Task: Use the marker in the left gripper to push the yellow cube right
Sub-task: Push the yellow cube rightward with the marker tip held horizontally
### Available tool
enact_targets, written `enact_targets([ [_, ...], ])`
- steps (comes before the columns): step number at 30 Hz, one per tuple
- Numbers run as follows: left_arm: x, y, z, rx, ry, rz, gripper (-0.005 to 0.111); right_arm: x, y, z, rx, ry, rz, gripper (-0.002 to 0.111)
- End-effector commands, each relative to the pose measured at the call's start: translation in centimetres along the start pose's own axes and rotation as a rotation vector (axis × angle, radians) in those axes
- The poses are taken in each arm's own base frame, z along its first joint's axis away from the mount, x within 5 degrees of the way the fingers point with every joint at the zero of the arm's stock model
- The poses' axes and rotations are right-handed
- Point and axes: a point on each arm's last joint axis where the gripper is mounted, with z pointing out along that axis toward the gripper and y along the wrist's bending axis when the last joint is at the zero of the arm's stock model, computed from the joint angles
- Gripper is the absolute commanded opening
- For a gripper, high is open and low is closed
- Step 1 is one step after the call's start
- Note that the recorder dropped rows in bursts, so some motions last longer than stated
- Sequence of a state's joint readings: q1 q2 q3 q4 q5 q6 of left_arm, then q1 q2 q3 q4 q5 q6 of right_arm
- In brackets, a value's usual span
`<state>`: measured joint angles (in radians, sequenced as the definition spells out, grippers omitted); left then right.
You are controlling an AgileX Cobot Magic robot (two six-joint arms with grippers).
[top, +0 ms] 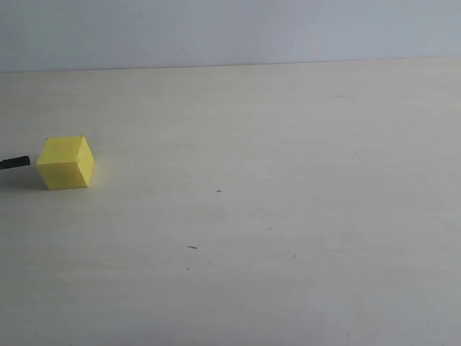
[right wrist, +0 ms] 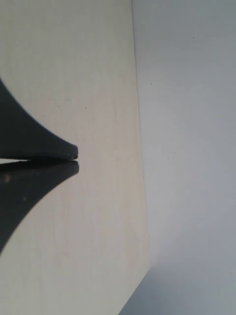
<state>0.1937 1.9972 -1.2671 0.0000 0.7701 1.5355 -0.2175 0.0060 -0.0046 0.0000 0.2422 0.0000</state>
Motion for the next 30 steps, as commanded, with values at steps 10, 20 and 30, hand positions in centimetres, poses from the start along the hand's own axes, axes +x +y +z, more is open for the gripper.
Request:
enact_targets([
  [10,-6.5,-1.4,1.1,0.060,0.023,0.111,0.000,0.1,0.0,0.0,0.004,-0.002,0.001,0.000],
  [20,-5.2,-1.6,0.8,0.095,0.060,-0.150,0.000,0.1,0.0,0.0,0.004,-0.002,0.001,0.000],
  [30,-13.0,-2.8,0.6,-0.011,0.006,0.011,0.000,0.1,0.0,0.0,0.004,-0.002,0.001,0.000],
])
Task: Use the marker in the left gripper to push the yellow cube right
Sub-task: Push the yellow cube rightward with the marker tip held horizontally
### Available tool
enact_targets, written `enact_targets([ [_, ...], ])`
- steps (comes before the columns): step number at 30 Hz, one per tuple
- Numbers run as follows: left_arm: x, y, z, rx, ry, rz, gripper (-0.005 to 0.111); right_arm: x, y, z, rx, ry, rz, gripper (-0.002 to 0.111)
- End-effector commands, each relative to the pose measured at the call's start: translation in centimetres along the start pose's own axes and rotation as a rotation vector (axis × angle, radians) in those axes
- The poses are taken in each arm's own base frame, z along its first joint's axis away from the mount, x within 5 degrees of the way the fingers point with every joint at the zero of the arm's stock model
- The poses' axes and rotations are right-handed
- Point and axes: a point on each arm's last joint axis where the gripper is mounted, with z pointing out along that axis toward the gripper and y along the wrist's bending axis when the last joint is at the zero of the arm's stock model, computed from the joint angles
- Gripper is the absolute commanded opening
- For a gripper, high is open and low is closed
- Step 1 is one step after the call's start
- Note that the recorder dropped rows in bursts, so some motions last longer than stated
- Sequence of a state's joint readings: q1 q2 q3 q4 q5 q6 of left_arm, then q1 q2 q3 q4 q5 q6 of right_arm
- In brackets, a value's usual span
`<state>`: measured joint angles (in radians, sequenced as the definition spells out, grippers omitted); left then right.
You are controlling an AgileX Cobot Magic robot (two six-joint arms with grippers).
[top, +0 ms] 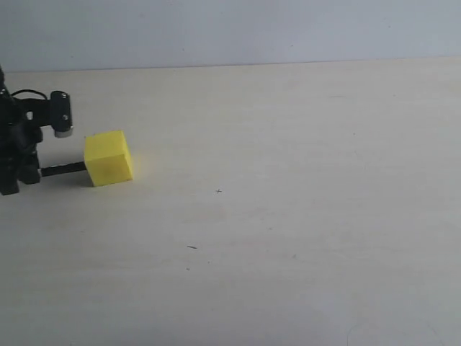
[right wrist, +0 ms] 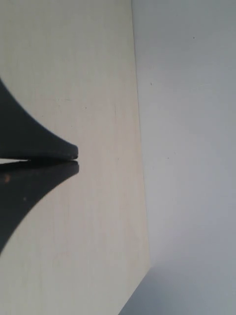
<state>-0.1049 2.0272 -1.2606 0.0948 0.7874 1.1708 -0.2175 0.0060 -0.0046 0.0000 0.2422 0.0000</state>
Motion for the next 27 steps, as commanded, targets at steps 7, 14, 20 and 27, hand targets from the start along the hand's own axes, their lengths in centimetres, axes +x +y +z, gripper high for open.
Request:
enact_targets([
  [7,-0.8,0.1,-0.8,-0.112,0.107,-0.055,0.000,0.1,0.0,0.0,0.004,-0.002,0.001,0.000],
  [14,-1.6,0.4,-0.8,-0.161,0.070,-0.040,0.000,0.1,0.0,0.0,0.004,-0.002,0.001,0.000],
  [20,-4.7,-0.4,-1.0,-0.208,0.022,0.043,0.000,0.1,0.0,0.0,0.004,-0.002,0.001,0.000],
  [27,-7.4,-1.6,-1.3,-0.222,-0.020,0.073,0.000,0.1,0.0,0.0,0.004,-0.002,0.001,0.000],
])
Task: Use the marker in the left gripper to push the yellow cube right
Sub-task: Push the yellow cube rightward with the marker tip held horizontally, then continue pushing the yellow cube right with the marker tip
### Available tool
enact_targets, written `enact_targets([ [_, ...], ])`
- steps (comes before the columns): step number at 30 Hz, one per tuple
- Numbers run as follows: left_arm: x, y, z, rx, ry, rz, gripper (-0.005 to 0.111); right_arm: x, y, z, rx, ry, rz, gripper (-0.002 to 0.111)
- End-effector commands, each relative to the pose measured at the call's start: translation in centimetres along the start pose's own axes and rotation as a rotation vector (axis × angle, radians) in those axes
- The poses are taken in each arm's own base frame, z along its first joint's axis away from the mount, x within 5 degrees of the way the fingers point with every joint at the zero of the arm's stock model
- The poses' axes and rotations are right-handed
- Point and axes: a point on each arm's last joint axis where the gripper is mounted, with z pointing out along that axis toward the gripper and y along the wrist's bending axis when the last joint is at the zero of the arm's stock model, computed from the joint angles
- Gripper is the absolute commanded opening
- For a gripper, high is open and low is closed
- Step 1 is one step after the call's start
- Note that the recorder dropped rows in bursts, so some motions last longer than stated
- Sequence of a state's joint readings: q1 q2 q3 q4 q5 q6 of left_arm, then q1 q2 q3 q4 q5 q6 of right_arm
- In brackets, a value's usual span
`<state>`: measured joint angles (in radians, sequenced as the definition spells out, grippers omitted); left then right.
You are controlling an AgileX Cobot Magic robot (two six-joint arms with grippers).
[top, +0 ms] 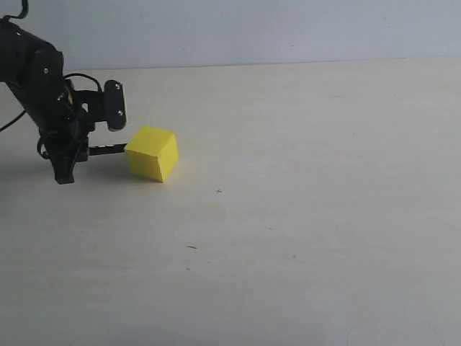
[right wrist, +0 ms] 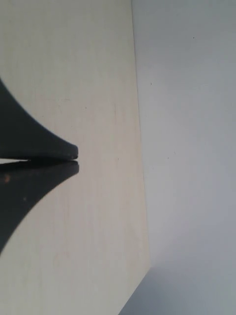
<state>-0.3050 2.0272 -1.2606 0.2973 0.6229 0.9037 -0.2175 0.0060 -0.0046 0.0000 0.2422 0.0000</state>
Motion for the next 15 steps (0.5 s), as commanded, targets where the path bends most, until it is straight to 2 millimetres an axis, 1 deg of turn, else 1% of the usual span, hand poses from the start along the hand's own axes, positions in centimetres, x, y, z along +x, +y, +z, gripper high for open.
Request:
enact_targets([
  [1,-0.4,-0.3,-0.6,-0.001,0.009,-0.015,0.000,0.1,0.0,0.0,0.004,-0.002,0.001,0.000],
  [6,1.5,-0.3,-0.5,0.042,0.117,-0.020,0.000,0.1,0.0,0.0,0.004,-0.002,0.001,0.000],
  [10,1.8,-0.3,-0.4,0.058,0.129,-0.029,0.000,0.1,0.0,0.0,0.004,-0.006,0.001,0.000],
  [13,0.6,-0.8,-0.6,0.062,0.107,-0.016,0.000,0.0,0.0,0.0,0.004,-0.009,0.001,0.000],
  [15,-0.9,-1.4,-0.9,0.057,0.082,0.022,0.000,0.1,0.0,0.0,0.004,-0.006,0.001,0.000],
])
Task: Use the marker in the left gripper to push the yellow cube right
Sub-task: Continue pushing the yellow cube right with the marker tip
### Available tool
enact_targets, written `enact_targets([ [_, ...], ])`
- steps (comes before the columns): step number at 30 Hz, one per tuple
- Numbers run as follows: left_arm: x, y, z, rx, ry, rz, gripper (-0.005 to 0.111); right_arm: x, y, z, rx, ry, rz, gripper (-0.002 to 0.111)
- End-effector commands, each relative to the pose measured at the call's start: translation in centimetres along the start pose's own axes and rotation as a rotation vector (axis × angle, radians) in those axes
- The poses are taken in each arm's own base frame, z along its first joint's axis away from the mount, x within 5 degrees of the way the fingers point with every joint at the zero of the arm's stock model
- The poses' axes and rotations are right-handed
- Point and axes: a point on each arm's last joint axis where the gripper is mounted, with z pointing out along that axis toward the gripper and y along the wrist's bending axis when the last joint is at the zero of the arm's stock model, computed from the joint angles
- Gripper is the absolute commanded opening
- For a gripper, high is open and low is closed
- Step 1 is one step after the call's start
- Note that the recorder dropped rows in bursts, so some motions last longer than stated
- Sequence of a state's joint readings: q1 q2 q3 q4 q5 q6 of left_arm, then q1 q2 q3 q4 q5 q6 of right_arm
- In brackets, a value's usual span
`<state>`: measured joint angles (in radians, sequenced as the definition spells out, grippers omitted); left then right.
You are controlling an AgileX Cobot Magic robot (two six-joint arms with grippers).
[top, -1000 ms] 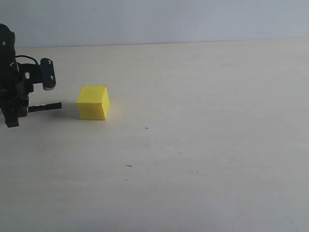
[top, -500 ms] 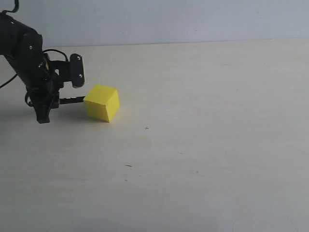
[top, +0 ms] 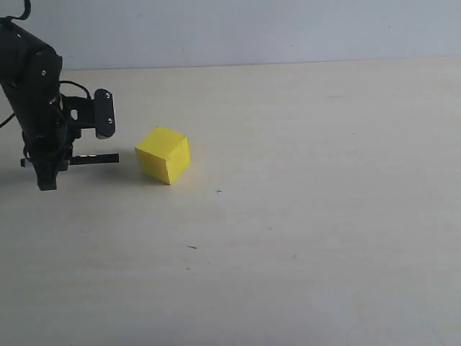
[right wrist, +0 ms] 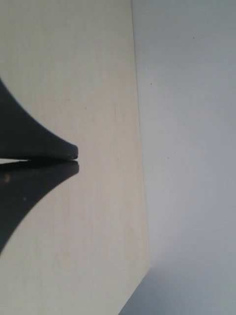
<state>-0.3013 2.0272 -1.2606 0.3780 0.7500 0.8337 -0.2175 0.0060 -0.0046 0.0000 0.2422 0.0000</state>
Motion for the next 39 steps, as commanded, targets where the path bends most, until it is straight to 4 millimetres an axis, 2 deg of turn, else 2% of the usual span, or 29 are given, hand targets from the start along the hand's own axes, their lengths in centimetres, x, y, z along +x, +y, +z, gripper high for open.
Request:
enact_targets([
  [1,-3.0,-1.3,-1.2,-0.020,-0.053,0.055,0.000,0.1,0.0,0.0,0.004,-0.006,0.001,0.000],
  [5,-4.9,-2.4,-1.9,-0.034,-0.070,0.107,0.000,0.1,0.0,0.0,0.004,-0.006,0.001,0.000],
  [12,-3.2,-1.8,-1.9,-0.046,0.060,0.051,0.000,0.1,0.0,0.0,0.004,-0.006,0.001,0.000],
  [17,-2.9,-1.7,-1.7,-0.043,0.051,0.015,0.000,0.1,0.0,0.0,0.004,-0.006,0.001,0.000],
  [20,-4.2,-2.0,-1.7,-0.046,-0.016,0.000,0.000,0.1,0.0,0.0,0.004,-0.006,0.001,0.000],
  [24,-7.1,-2.8,-2.5,-0.080,-0.157,-0.008,0.000,0.1,0.0,0.0,0.004,-0.006,0.001,0.000],
  [27,-7.9,-3.2,-2.9,-0.088,-0.166,0.017,0.000,0.1,0.0,0.0,0.004,-0.006,0.001,0.000],
  [39,-5.8,-2.4,-2.4,-0.050,-0.098,-0.050,0.000,0.1,0.0,0.0,0.004,-0.006,0.001,0.000],
])
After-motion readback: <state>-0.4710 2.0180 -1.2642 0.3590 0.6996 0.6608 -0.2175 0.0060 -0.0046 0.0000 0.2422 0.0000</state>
